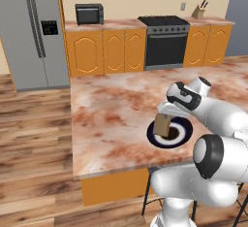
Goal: Start the toaster. Once the lever pops up, take the bread to the plate on the dining counter.
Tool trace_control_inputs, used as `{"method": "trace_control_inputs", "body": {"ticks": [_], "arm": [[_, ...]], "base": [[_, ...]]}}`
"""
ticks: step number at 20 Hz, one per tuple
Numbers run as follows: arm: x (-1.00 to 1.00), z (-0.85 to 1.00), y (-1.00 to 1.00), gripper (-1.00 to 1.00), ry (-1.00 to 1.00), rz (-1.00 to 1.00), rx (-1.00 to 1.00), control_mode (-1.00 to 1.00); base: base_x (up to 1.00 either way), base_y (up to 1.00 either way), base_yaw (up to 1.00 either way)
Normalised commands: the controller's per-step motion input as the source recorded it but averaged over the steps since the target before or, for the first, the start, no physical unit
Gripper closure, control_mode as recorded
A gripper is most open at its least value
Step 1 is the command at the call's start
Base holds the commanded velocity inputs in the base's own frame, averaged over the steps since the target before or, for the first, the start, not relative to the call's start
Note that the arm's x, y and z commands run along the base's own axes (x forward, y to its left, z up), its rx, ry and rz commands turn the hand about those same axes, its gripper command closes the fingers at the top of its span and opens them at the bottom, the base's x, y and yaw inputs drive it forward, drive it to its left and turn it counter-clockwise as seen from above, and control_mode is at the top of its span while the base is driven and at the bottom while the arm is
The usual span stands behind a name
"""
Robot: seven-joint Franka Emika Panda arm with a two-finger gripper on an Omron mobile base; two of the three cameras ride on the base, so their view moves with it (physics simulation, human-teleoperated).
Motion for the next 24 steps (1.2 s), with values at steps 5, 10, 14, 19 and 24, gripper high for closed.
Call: {"method": "trace_control_inputs", "body": {"ticks": [5, 10, 14, 19, 24], "arm": [[0.00, 0.00, 0.00, -1.00, 0.00, 0.00, 0.00, -1.00], [-0.06, 0.00, -0.28, -1.00, 0.00, -0.01, 0.00, -1.00], [-0.31, 0.00, -0.53, -1.00, 0.00, -0.06, 0.00, -1.00], [-0.34, 0.00, -0.31, -1.00, 0.00, -0.09, -0.03, -1.00], [-0.10, 0.00, 0.00, -1.00, 0.00, -0.14, -0.06, -1.00]], "base": [[0.00, 0.00, 0.00], [0.00, 0.00, 0.00], [0.00, 0.00, 0.00], [0.00, 0.00, 0.00], [0.00, 0.00, 0.00]]}}
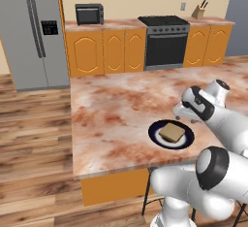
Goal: Start the toaster. Once the lever pops up, take the bread to the plate on the dining counter.
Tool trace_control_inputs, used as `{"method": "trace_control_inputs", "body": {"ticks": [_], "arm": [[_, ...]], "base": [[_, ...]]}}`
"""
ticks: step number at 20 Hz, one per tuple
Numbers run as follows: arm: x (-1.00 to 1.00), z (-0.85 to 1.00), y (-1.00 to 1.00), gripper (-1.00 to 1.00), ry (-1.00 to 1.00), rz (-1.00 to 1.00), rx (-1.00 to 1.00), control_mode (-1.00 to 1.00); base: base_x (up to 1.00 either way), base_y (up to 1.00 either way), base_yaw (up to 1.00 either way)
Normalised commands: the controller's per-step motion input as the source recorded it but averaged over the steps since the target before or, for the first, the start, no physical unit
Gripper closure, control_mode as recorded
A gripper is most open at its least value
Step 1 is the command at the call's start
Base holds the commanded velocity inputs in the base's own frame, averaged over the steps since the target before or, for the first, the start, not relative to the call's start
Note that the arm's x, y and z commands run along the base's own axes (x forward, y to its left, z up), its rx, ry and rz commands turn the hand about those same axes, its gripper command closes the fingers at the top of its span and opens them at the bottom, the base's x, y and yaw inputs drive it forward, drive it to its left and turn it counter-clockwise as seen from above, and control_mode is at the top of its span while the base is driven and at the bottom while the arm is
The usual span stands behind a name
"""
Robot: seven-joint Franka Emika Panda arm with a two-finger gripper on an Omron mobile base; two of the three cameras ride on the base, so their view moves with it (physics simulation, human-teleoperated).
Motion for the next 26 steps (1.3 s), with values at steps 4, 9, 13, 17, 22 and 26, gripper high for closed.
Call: {"method": "trace_control_inputs", "body": {"ticks": [4, 9, 13, 17, 22, 26], "arm": [[0.00, 0.15, 0.09, -1.00, -0.02, -0.06, -0.13, -1.00], [-0.36, 0.60, 0.05, -1.00, 0.00, -0.01, -0.16, -1.00], [-0.58, 0.46, 0.07, -1.00, 0.00, 0.00, -0.13, -1.00], [-0.45, 0.62, 0.07, -1.00, 0.05, 0.00, -0.07, -1.00], [-0.69, 0.55, 0.00, -1.00, 0.01, 0.00, -0.04, -1.00], [-0.78, 0.51, 0.03, -1.00, 0.00, 0.00, -0.04, -1.00]], "base": [[0.00, 0.00, 0.00], [0.00, 0.00, 0.00], [0.00, 0.00, 0.00], [0.00, 0.00, 0.00], [0.00, 0.00, 0.00], [0.00, 0.00, 0.00]]}}
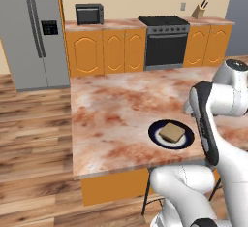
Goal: Start the toaster. Once the lever pops up, take the bread to the plate on the dining counter.
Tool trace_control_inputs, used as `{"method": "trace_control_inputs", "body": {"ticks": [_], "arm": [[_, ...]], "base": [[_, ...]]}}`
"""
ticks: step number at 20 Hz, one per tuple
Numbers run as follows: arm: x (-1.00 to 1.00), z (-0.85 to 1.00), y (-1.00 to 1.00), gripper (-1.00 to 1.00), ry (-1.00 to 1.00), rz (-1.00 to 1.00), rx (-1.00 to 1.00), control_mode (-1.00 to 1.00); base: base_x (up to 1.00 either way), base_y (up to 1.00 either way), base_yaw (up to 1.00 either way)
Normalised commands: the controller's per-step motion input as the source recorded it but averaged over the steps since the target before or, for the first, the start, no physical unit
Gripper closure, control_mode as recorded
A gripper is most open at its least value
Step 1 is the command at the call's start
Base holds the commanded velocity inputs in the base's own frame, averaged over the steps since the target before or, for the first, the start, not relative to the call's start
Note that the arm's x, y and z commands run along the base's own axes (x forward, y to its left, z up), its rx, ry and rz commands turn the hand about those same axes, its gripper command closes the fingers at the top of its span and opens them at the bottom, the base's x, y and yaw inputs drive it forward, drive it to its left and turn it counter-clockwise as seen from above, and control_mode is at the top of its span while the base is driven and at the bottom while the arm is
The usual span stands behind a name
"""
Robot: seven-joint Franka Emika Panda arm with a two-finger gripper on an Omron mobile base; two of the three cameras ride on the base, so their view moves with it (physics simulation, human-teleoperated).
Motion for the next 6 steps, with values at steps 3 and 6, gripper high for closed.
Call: {"method": "trace_control_inputs", "body": {"ticks": [3, 6], "arm": [[-0.84, 0.45, 0.10, -1.00, 0.00, 0.00, -0.04, -1.00], [-0.83, 0.38, 0.23, -1.00, 0.00, 0.00, -0.04, -1.00]], "base": [[0.00, 0.00, 0.00], [0.00, 0.00, 0.00]]}}
